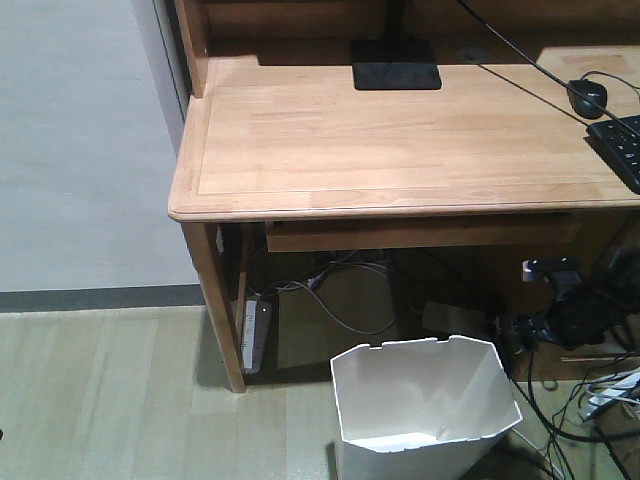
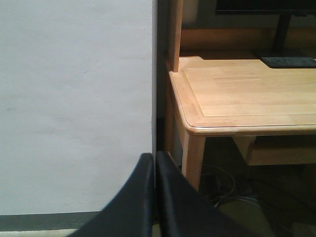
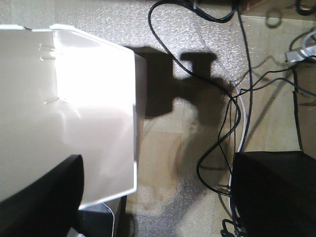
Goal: Move trash bin to bedside with robot
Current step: 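Lower the right gripper toward the rim of the white trash bin, then close the right gripper on the bin rim and lift it slightly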
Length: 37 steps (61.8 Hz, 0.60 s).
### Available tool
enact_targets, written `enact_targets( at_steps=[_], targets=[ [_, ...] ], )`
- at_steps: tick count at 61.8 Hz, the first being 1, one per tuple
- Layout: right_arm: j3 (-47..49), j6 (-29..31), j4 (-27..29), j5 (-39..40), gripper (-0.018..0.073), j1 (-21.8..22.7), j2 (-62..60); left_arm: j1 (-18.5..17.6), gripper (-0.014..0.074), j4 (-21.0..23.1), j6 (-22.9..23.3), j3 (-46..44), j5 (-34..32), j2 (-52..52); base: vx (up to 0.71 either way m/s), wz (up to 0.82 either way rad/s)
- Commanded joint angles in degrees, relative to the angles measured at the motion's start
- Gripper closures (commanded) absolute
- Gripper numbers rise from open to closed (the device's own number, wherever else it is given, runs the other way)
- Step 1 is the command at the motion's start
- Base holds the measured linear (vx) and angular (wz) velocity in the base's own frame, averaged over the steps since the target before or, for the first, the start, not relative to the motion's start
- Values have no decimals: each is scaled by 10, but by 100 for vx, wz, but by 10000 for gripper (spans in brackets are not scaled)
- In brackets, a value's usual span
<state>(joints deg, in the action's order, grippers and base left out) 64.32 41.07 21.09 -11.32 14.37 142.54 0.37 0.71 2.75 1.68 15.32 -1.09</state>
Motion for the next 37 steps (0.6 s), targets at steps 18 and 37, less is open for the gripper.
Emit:
enact_targets(
  at_steps=[18, 37],
  targets=[
    [98, 9, 38, 19, -13, -47, 102, -1, 602, 2, 5, 17, -42, -6, 0, 0],
    [137, 21, 41, 16, -13, -38, 160, -1, 602, 2, 5, 17, -42, -6, 0, 0]
  ],
)
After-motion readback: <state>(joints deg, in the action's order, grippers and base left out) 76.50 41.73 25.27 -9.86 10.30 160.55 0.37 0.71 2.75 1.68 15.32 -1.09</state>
